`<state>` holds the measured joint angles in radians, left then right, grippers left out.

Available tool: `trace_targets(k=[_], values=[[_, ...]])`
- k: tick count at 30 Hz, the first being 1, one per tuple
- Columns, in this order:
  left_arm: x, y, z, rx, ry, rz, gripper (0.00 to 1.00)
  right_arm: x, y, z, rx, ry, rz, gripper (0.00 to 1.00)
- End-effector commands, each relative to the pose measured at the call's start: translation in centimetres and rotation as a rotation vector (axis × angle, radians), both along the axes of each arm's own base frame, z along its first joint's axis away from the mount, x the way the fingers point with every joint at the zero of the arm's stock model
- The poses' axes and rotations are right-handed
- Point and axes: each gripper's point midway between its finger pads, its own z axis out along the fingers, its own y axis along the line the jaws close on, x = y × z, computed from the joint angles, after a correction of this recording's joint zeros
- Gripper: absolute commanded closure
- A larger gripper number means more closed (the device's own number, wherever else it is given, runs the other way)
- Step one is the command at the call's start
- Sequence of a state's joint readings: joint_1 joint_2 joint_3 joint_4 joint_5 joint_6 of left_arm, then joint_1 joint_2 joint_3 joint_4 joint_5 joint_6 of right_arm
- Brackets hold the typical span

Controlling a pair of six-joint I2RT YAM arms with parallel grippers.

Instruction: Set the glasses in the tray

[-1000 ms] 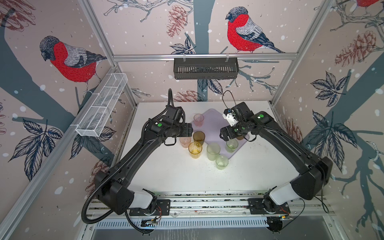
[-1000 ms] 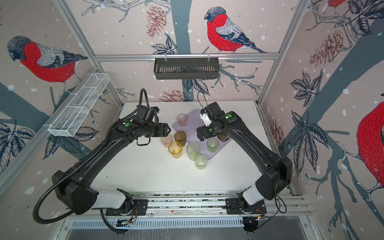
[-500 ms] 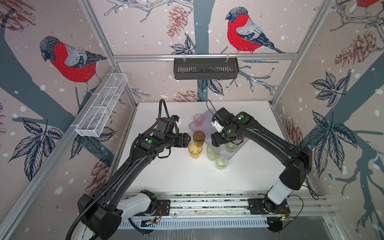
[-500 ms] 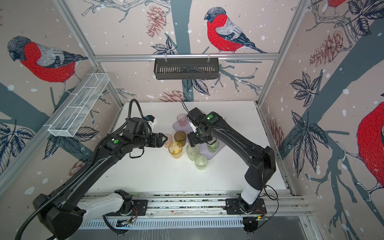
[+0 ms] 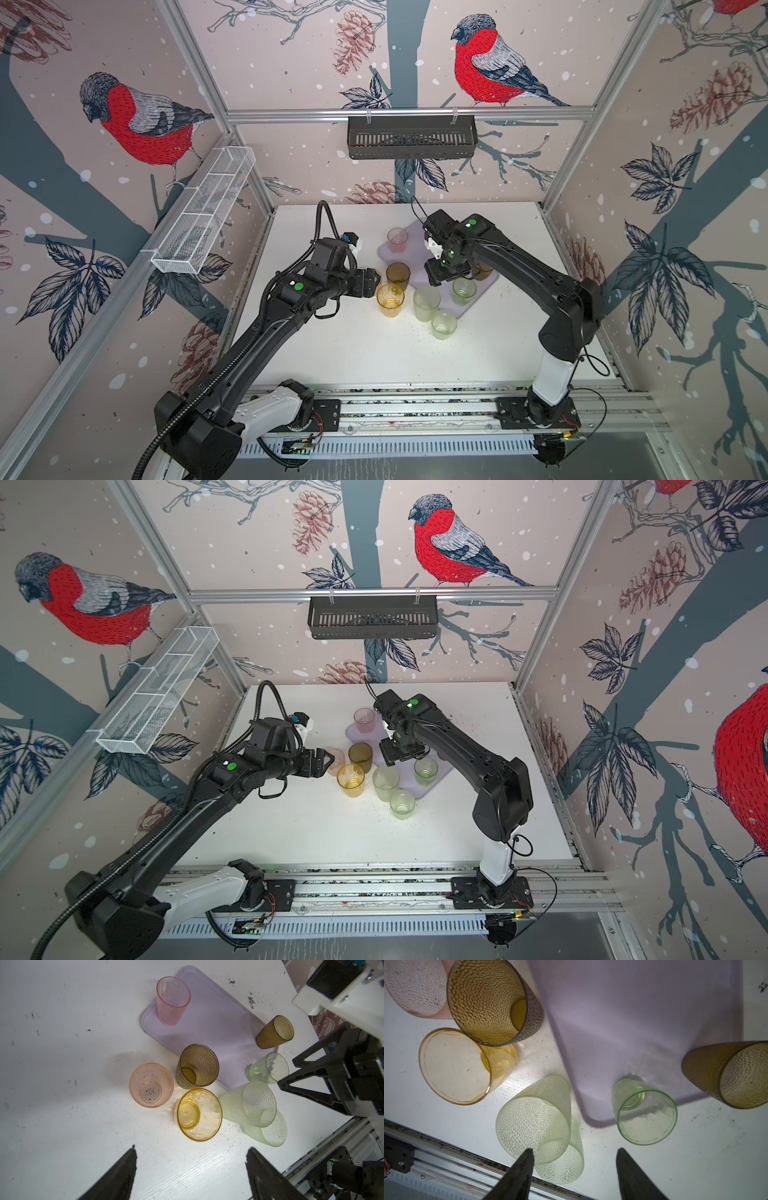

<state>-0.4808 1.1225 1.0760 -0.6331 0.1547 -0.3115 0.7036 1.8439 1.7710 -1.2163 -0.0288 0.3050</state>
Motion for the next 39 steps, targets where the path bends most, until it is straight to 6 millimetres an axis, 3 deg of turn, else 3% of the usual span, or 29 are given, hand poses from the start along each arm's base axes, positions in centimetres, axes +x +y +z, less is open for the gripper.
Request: trace_targets(k=[1, 39], values=[[1.1, -0.8, 1.1, -0.037, -0.045, -0.010, 0.16, -0.4, -0.3, -0.5, -0.019, 0.028, 0.047, 0.38], [1.9, -0.2, 0.4, -0.026, -0.035, 0.021, 0.16, -0.6, 0.3, -5.1, 0.014, 0.124, 0.104, 0.70]])
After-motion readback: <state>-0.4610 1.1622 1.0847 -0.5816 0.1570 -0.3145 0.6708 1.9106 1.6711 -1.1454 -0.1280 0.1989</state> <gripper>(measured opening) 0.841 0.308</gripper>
